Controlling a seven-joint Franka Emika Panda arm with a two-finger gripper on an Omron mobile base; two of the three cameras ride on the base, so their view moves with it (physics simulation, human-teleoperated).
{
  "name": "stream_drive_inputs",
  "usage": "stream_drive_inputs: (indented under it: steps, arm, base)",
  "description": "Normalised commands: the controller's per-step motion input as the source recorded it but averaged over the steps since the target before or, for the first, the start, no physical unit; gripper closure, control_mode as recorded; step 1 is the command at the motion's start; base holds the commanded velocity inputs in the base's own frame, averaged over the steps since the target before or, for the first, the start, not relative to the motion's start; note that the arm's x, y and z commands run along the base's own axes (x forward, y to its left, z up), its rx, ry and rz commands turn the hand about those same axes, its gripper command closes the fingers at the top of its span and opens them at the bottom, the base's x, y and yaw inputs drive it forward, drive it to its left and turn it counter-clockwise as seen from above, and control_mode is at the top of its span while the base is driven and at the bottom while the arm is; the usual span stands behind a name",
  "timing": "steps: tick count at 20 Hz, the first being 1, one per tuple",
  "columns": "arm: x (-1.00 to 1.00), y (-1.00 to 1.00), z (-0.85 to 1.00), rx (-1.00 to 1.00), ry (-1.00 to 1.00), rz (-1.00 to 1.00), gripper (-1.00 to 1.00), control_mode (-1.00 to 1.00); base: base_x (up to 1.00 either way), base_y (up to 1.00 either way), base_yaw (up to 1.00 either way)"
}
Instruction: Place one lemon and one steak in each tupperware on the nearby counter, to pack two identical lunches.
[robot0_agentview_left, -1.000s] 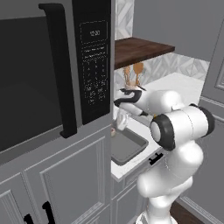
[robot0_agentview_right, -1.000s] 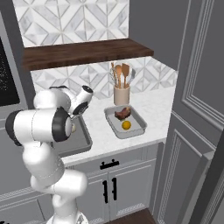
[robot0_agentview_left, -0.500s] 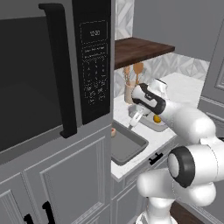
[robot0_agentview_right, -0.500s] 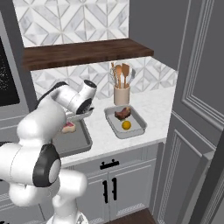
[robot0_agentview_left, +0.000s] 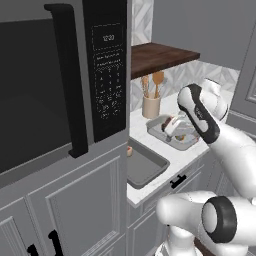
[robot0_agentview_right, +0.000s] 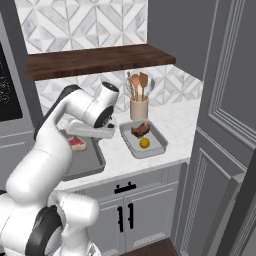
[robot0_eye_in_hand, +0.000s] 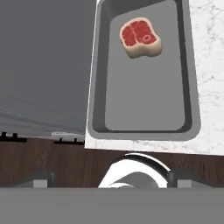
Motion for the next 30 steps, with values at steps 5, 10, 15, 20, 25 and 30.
stream_drive_inputs:
  steps: [5, 10, 15, 20, 25, 30]
  arm:
    - [-1.00, -0.05, 0.53, -0.13, 0.05, -0.23, -1.00, -1.00]
    - [-0.97, 0.13, 0.19, -0.34, -0.04, -0.03, -1.00, -1.00]
    - [-1.00, 0.18, 0.06, -0.18, -0.30, -0.05, -1.00, -1.00]
    - [-0.90, 0.23, 0.25, 0.00, -0.21, 0.00, -1.00, -1.00]
    - [-0.09, -0.01, 0.05, 0.01, -0.03, -0.01, -1.00, -1.00]
    - [0.00, 0.00, 0.00, 0.00, 0.00, 0.00, -1.00, 1.00]
  base:
    - [0.00, 0.00, 0.00]
    - [0.00, 0.00, 0.00]
    - [0.00, 0.00, 0.00]
    - [0.00, 0.00, 0.00]
    - [0.00, 0.00, 0.00]
    - [-0.06, 0.03, 0.00]
